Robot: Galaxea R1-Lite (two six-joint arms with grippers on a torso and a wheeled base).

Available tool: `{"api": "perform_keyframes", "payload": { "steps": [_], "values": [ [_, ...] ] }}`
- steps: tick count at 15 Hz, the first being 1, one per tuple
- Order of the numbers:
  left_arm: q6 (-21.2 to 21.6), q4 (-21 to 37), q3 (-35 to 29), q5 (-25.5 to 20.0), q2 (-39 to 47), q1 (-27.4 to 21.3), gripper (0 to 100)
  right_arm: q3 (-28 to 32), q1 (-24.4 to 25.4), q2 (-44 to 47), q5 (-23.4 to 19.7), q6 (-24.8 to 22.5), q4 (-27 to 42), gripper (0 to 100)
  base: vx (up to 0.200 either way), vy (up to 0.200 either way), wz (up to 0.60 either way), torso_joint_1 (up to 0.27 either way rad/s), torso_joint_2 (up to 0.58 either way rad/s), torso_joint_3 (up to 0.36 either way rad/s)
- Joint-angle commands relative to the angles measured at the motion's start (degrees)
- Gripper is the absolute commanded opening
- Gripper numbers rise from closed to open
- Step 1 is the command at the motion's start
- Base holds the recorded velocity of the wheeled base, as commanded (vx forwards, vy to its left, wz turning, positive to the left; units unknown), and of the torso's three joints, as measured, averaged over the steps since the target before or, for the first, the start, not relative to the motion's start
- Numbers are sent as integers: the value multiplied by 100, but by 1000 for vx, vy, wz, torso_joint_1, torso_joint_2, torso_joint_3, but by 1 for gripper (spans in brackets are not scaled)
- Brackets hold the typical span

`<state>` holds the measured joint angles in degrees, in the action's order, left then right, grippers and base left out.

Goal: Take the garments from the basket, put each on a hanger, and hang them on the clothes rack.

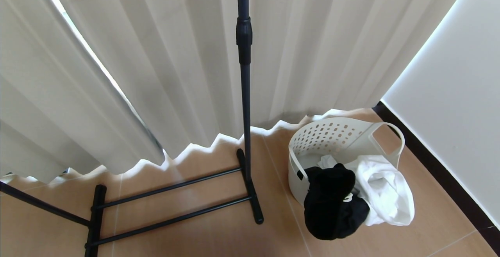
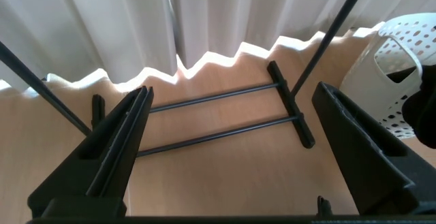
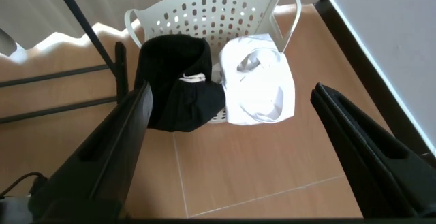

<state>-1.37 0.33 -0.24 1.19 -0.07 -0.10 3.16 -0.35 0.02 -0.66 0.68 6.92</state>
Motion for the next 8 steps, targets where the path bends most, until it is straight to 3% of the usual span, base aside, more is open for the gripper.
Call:
{"api": "perform_keyframes", "payload": {
  "steps": [1,8],
  "values": [
    [5,2,-2,-5,7,1,100,1,0,-2,-4,2,2,100,0,0,0,2,-2,-203],
    [13,2,-2,-5,7,1,100,1,0,-2,-4,-33,2,100,0,0,0,6,3,-203]
  ]
}}
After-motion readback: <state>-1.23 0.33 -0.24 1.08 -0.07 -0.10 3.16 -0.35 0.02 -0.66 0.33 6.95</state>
